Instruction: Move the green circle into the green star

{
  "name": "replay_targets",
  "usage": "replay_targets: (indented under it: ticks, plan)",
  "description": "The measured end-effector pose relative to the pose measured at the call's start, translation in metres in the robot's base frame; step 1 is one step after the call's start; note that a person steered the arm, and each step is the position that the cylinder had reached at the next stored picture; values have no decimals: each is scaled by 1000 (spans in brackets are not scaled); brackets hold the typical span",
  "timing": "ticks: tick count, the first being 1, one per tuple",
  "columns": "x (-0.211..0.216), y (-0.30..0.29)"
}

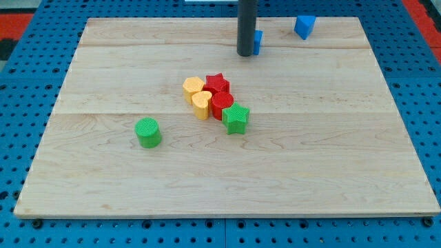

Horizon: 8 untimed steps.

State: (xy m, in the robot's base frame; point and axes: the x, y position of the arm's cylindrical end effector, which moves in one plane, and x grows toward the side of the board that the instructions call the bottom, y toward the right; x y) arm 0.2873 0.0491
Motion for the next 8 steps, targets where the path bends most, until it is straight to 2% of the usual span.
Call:
replay_targets:
  ticks: [1,3,4,5,7,8]
  plan:
    - [-3,-39]
    - [-27,81]
    - [5,49]
    - [23,58]
    - [25,83]
    - [47,83]
